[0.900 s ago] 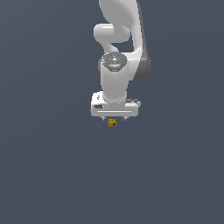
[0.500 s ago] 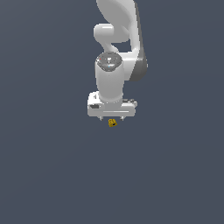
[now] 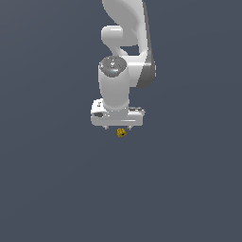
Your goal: Pick up the object and move it to a goal position.
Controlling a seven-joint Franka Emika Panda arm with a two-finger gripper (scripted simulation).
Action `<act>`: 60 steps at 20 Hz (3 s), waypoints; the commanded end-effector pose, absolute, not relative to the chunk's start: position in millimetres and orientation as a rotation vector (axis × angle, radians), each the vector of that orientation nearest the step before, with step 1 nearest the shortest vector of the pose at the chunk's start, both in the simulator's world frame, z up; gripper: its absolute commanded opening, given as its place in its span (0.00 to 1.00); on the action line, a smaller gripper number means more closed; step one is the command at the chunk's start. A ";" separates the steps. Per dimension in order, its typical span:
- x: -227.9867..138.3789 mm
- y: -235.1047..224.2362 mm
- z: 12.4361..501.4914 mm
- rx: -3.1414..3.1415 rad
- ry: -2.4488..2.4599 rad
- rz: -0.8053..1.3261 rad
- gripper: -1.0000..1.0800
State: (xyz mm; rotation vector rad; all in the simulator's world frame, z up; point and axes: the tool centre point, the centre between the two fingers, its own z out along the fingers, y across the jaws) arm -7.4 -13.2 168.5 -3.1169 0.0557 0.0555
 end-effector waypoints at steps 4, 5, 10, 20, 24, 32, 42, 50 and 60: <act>-8.6 -12.4 166.0 -3.116 0.095 0.055 0.96; -9.1 -12.1 165.2 -3.116 0.109 0.055 0.96; -12.1 -9.9 159.3 -3.111 0.203 0.054 0.96; -23.5 -3.4 139.5 -3.075 0.531 0.049 0.96; -29.7 -0.6 130.1 -3.044 0.694 0.047 0.96; -42.7 3.7 112.0 -2.957 1.016 0.039 0.96; -60.3 7.1 91.2 -2.801 1.406 0.023 0.96; -72.6 8.1 78.7 -2.670 1.650 0.009 0.96; -79.5 8.2 72.2 -2.590 1.778 0.000 0.96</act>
